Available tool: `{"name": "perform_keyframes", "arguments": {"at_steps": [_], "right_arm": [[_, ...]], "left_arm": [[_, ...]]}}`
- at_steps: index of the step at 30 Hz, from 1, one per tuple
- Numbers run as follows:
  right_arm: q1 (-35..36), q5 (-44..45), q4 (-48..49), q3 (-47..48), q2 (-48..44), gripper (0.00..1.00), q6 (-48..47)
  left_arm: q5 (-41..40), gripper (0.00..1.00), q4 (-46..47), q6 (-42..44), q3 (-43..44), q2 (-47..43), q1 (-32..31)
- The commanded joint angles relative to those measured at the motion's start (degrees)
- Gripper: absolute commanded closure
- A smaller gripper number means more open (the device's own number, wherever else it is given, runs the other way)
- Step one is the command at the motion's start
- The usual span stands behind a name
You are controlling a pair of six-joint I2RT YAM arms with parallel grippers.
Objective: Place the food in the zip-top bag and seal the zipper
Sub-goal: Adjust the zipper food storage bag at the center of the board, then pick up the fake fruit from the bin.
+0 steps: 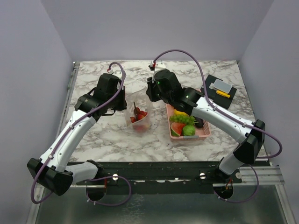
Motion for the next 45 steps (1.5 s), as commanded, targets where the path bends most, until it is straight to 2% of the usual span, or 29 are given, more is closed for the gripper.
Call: {"name": "perform_keyframes", "arguments": {"at_steps": [1,2,9,17,21,26,32,36,45], "right_arm": [[-0.3,0.5,0.1,-2.0,-1.8,0.78,0.1],[-0.4,0.3,-0.3,-2.0,-1.9,0.73,0.1],[-0.4,0.2,-2.8,-2.3,-5.1,0.57,0.1],[-0.4,5.5,-10.7,-5.8,-10.7,0.51,1.1],[-0.4,8.7,-13.8,-10.3,-14.3,0.47,2.2],[-0.5,11.3,-15.5,-17.3,-19.0,0.38,2.8],[-1.6,9.8,-17.1,-23.2,-20.7,0.36,3.2],[-3.3,9.1,-18.6,-25.4,-18.8,0.35,3.7],[-8.0,10.5,-15.2,-28.4,-13.9,0.35,1.8]], "left_arm": [[0.5,1.0,0.4,-0.1,1.7,0.1,0.1],[0.5,1.0,0.5,-0.1,1.7,0.2,0.1],[0.5,1.0,0.6,-0.1,1.3,0.3,0.1],[0.4,1.0,0.6,0.4,0.6,0.0,0.1],[0.5,1.0,0.6,0.6,0.3,-0.1,0.1],[0.5,1.0,0.9,0.8,0.0,-0.2,0.0],[0.4,1.0,1.3,0.9,-0.5,-0.5,0.1],[0.4,1.0,1.4,0.8,-0.8,-0.8,0.1],[0.5,1.0,1.3,0.7,-1.3,-1.8,0.1]]}}
